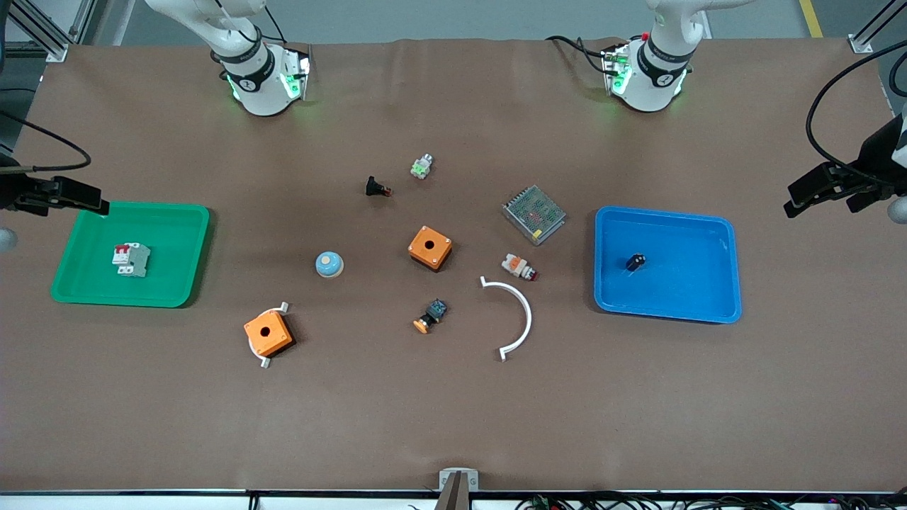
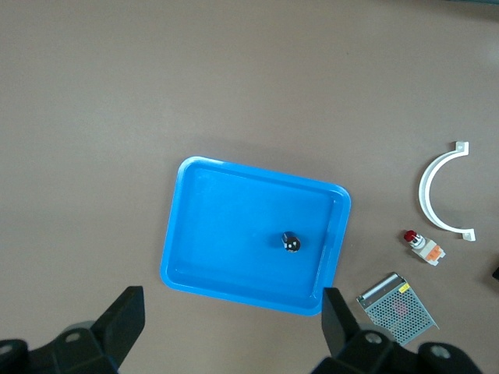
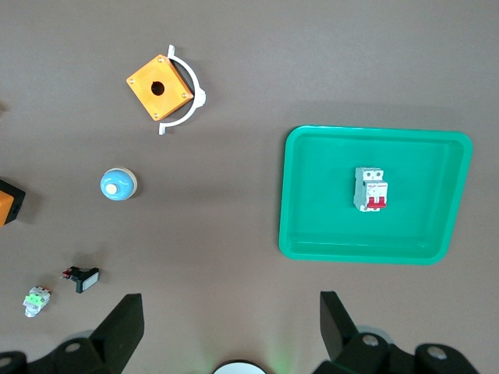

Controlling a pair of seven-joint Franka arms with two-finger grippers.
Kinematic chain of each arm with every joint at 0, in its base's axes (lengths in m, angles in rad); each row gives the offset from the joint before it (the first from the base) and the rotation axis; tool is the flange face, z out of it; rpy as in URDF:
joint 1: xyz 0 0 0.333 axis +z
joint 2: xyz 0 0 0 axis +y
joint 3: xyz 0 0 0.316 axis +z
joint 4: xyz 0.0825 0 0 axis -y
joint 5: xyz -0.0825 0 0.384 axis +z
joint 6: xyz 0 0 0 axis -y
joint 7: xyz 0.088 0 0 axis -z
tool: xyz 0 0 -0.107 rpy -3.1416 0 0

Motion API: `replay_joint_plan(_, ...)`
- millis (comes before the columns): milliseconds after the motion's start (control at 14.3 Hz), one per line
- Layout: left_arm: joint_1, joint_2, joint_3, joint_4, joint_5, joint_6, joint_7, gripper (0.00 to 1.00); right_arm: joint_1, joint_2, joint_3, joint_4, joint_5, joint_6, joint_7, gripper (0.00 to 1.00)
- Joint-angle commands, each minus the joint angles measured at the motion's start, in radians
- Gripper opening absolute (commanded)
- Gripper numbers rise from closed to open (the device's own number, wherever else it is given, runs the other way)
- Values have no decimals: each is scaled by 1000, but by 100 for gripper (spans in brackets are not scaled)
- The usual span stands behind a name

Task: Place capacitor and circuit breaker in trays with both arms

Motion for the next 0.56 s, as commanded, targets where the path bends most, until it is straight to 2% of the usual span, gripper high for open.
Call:
replay_joint_plan(0,8,-8,-6,10,0,-23,10,100,-11,-30,-5,-15,4,-12,12,100)
replay_joint_plan(490,8,-8,-6,10,-1,-23,10,100,-10,-61,-4,-49,6,28,12,100)
